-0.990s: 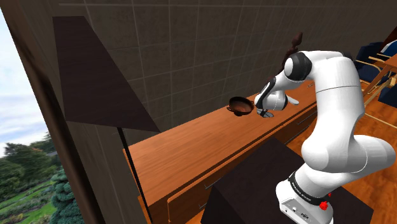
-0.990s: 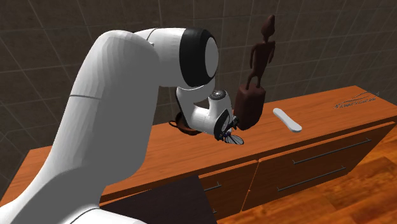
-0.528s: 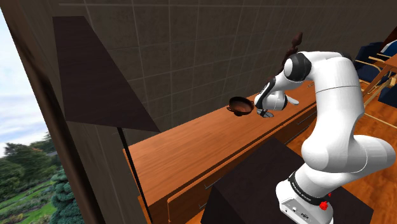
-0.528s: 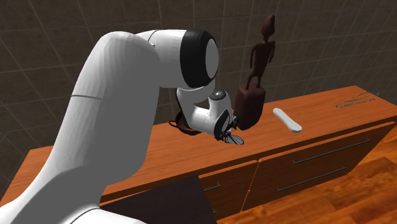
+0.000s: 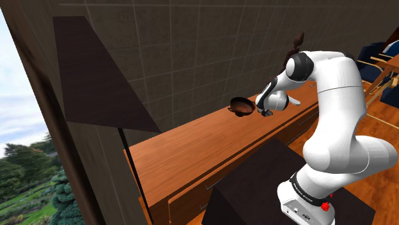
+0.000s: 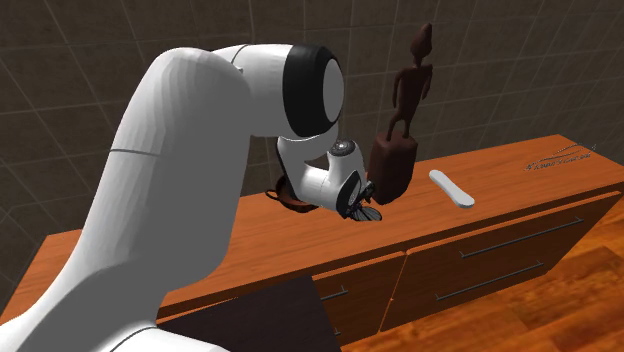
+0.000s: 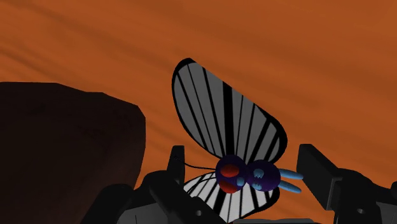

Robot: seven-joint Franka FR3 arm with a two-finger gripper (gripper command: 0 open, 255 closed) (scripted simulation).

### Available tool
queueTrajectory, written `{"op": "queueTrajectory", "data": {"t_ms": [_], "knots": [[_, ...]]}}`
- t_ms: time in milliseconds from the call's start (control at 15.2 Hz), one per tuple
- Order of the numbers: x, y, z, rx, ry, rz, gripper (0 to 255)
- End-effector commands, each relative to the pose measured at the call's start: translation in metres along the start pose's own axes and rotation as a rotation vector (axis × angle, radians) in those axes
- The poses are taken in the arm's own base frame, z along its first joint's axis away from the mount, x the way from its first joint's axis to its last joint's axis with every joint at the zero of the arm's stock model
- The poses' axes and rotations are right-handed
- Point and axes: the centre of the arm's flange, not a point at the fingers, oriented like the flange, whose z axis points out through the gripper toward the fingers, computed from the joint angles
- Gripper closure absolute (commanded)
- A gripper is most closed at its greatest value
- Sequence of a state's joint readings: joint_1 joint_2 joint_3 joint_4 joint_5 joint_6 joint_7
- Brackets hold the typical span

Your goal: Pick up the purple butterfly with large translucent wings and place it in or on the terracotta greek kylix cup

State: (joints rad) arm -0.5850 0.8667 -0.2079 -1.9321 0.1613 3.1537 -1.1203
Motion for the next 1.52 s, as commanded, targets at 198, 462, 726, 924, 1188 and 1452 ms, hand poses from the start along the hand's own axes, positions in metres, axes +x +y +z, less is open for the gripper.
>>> {"op": "queueTrajectory", "data": {"t_ms": [198,462,726,924,1188,1452], "knots": [[-0.002,0.001,-0.005,0.009,-0.009,0.003,255],[0.0,0.009,-0.024,0.009,-0.009,0.003,255],[0.001,0.017,-0.044,0.009,-0.009,0.003,255],[0.002,0.023,-0.059,0.009,-0.009,0.003,255],[0.004,0.031,-0.078,0.009,-0.009,0.003,255],[0.005,0.039,-0.098,0.009,-0.009,0.003,255]]}}
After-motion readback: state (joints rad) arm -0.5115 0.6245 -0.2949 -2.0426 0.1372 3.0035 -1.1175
